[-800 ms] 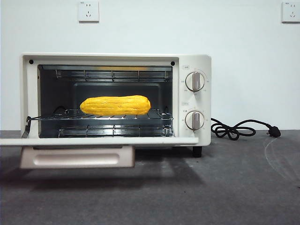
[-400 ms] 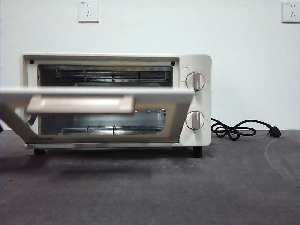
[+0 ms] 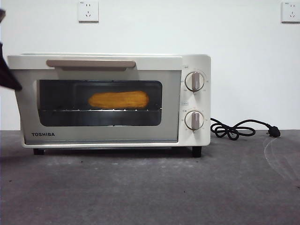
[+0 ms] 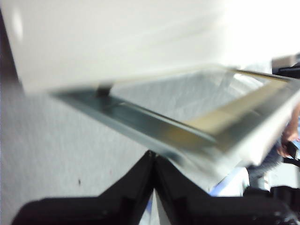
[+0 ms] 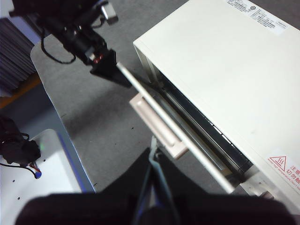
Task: Take the corn from the table,put the corn in the oven
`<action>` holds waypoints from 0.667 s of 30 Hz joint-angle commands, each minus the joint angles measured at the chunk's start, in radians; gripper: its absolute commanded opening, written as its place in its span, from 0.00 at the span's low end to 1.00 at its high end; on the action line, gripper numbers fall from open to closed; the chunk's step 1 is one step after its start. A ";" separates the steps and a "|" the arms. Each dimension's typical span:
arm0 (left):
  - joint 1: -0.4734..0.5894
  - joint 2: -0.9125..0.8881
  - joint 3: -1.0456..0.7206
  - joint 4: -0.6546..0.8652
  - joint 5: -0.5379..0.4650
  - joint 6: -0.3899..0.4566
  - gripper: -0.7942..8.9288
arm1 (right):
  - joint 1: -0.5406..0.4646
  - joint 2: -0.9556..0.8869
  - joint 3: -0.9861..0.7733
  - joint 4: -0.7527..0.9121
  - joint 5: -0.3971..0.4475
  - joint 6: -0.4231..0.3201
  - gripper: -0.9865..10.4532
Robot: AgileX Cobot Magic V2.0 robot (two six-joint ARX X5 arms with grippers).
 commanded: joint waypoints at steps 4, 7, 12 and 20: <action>-0.002 -0.038 0.102 -0.014 0.006 0.001 0.07 | 0.001 0.002 -0.008 -0.025 -0.003 0.007 0.08; -0.002 -0.058 0.143 -0.014 0.003 -0.012 0.07 | 0.001 0.002 -0.008 -0.025 -0.003 0.006 0.08; -0.003 -0.111 0.155 -0.019 0.003 -0.026 0.07 | 0.001 0.002 -0.008 -0.025 -0.003 0.006 0.08; -0.024 -0.278 0.155 -0.023 0.003 -0.026 0.07 | 0.001 0.002 -0.008 -0.025 0.003 0.006 0.08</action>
